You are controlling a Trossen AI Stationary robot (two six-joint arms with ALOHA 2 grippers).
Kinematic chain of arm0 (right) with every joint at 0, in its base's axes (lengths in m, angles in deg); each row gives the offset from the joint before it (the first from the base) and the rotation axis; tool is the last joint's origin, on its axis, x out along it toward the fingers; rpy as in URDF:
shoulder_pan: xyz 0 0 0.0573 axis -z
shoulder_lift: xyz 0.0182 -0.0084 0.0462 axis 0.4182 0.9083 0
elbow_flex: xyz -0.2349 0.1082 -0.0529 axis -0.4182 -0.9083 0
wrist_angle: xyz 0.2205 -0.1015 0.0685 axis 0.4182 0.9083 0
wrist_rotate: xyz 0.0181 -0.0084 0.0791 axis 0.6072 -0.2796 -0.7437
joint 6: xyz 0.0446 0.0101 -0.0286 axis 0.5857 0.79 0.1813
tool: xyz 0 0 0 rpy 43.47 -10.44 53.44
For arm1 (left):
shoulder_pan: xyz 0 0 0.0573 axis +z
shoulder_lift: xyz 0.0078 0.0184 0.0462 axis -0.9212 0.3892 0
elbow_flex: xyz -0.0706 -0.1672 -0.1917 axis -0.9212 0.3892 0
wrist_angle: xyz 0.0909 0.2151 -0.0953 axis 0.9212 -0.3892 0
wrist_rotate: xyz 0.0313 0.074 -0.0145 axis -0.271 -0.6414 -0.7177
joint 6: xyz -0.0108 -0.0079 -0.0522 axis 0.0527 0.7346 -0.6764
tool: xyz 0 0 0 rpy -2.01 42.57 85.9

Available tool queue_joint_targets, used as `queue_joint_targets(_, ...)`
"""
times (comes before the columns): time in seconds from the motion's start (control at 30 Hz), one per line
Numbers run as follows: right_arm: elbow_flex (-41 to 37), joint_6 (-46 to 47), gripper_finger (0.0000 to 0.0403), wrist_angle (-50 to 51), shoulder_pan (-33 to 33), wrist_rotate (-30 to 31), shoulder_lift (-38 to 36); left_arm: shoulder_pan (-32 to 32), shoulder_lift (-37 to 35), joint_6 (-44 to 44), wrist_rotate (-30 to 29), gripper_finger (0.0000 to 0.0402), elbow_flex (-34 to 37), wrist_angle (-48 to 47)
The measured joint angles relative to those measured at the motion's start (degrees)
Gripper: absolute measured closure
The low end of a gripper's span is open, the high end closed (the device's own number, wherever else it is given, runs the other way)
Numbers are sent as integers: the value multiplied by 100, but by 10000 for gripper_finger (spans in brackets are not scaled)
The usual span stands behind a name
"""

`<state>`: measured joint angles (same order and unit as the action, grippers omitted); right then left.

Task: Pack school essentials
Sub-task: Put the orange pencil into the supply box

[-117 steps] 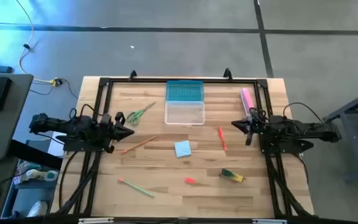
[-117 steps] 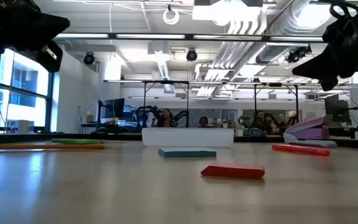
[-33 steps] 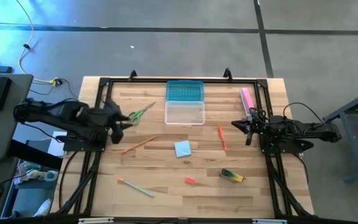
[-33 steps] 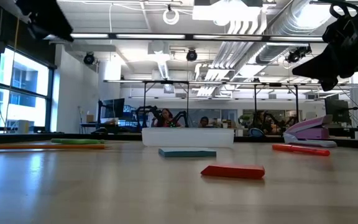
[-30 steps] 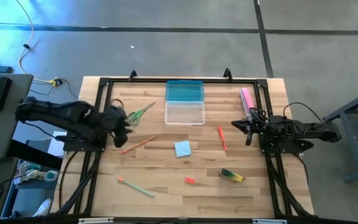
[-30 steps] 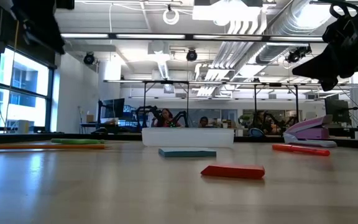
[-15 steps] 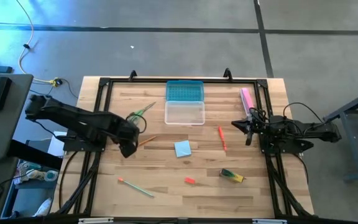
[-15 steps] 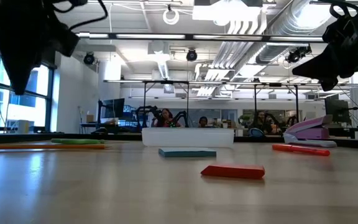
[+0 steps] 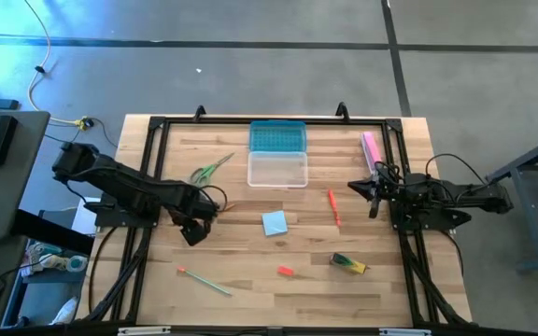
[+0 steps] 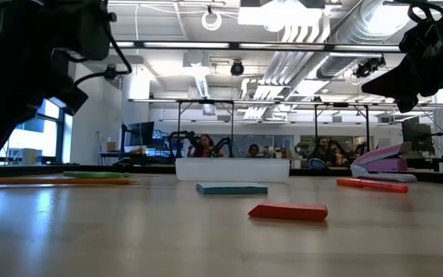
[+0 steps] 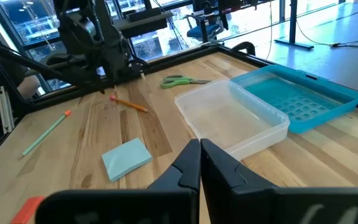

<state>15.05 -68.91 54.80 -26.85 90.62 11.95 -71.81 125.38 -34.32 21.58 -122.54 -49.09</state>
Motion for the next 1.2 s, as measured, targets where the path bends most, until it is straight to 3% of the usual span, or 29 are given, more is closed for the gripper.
queue_joint_targets(0.57, 0, -1, 402, 0, 0, 0, 2, 12, 208, 38, 199, 245, 594, 802)
queue_joint_targets(0.97, 0, 0, 402, 0, 0, -1, 2, 21, 180, 447, 242, 363, 793, 998)
queue_joint_targets(1.2, 1, -1, 402, 0, 0, -1, 2, -2, 146, 733, -108, 380, 430, 1128)
